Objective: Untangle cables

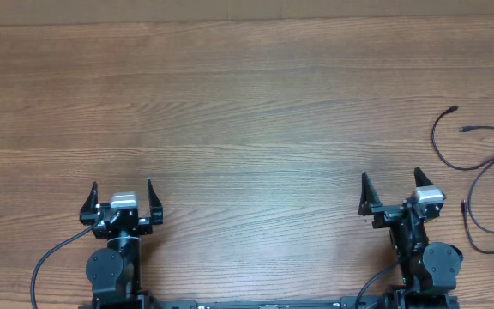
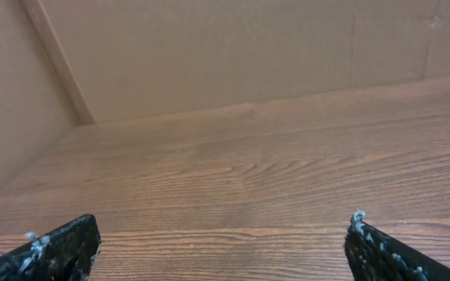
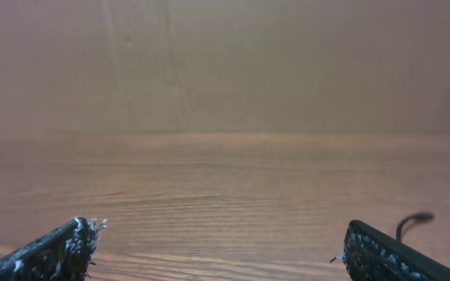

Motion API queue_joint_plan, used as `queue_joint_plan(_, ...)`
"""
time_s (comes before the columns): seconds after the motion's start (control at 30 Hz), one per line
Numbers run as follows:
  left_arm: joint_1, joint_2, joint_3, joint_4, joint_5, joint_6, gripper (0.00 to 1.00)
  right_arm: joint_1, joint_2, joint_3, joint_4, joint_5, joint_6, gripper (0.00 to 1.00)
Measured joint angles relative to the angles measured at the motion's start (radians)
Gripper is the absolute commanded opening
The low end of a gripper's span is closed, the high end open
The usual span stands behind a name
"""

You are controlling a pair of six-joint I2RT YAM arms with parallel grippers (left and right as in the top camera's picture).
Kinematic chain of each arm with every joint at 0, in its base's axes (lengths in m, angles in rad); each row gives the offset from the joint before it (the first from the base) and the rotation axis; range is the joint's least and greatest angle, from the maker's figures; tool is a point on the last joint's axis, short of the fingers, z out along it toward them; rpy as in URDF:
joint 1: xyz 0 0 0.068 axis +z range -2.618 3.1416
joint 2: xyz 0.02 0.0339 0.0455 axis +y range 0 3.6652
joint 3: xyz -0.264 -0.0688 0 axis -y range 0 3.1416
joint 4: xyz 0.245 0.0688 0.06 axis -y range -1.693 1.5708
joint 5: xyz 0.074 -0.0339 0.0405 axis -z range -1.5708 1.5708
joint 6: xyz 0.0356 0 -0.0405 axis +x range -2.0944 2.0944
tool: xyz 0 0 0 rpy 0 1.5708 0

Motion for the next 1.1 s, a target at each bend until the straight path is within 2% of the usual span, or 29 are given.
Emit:
queue_joint_plan(0.13,0.0,0.0,0.0,0.0,0.0,0.0,1.0,0.0,0.0,0.0,-0.003,0.033,0.039,1.0)
queue_joint_plan(1.1,0.0,0.0,0.0,0.0,0.0,0.0,1.0,0.0,0.0,0.0,-0.003,0.05,0.004,1.0)
